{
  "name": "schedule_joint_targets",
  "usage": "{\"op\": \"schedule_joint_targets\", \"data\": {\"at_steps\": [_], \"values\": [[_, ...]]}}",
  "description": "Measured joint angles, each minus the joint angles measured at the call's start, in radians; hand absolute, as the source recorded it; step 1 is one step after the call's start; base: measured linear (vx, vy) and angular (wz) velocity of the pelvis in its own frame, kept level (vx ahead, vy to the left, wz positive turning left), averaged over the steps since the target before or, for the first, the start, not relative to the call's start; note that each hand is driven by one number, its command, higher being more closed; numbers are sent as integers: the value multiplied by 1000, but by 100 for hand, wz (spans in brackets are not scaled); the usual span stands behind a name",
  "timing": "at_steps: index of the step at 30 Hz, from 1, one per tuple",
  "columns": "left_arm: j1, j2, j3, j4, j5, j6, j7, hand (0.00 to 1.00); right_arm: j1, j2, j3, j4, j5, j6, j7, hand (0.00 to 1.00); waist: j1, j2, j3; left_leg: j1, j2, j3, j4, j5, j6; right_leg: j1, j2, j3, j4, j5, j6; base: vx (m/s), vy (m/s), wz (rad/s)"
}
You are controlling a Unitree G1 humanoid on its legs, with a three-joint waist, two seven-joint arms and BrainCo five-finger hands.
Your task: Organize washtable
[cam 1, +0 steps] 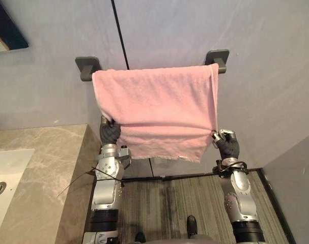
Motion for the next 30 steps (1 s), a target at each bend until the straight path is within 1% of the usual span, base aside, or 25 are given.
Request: {"op": "schedule_joint_targets", "data": {"at_steps": [7, 10, 13, 15, 19, 22, 24, 27, 28, 30], "values": [[5, 1, 40, 3, -1, 2, 2, 0, 7, 12, -14, 4, -1, 0, -6, 0, 0, -6, -4, 6, -1, -5, 0, 0, 0, 8, -2, -6, 0, 0, 1, 3, -8, 2], [13, 1, 42, 3, -1, 2, 2, 0, 22, 12, -16, 4, -1, 0, -7, 0, 0, -7, -5, 7, -1, -5, 0, -1, 0, 9, -2, -6, 0, -1, 1, -26, -17, -1], [42, 0, 43, 26, -1, 2, 2, 0, 42, 15, -50, 7, -6, 0, -11, 0, 0, -7, -7, 11, -1, 2, 0, 0, 0, 9, -1, 0, -1, -1, 1, -30, -22, -6], [49, 0, 44, 26, -1, 3, 1, 0, 48, 15, -57, 41, -7, 2, -11, 0, 0, -7, -16, 11, -1, 2, 0, -1, 0, 8, -1, 1, -1, -1, 1, 0, 0, 0], [91, -1, 47, 27, -1, 6, -2, 0, 92, 24, -57, 42, -7, 7, -8, 0, 1, -7, -33, 12, -1, 3, 0, -1, 0, 8, -1, 1, -1, -1, 1, 0, 0, 0], [176, -10, 49, 45, -1, 11, -36, 0, 146, 33, -57, 80, -14, 19, -5, 0, 3, -10, -37, 12, -1, 4, 0, -1, 0, 9, -1, 2, -1, -1, 1, 0, 0, 0], [216, -25, 49, 76, -1, 20, -43, 0, 183, 38, -55, 104, -38, 22, -4, 0, 6, -10, -37, 13, -1, 5, 0, -1, 0, 9, -1, 3, -1, -2, 1, 0, 0, 0], [281, -44, 46, 126, 0, 36, -71, 0, 241, 53, -43, 118, -42, 33, 17, 0, 19, -10, -37, 16, 0, 8, 0, -1, -1, 10, 0, 5, -1, -6, 5, 8, -38, -6], [444, -58, 8, 161, -2, 77, -216, 0, 375, 51, 72, 112, -47, 89, 126, 0, 30, -25, -50, 35, 19, 38, 0, -13, -13, 21, 15, -11, 0, -19, 6, 40, -121, -18], [444, -58, 8, 161, -1, 77, -216, 0, 374, 51, 74, 112, -47, 89, 126, 0, 31, -24, -50, 38, 19, 38, 7, -17, -11, 27, 14, -11, 0, -22, 4, 41, -70, -9]]}}
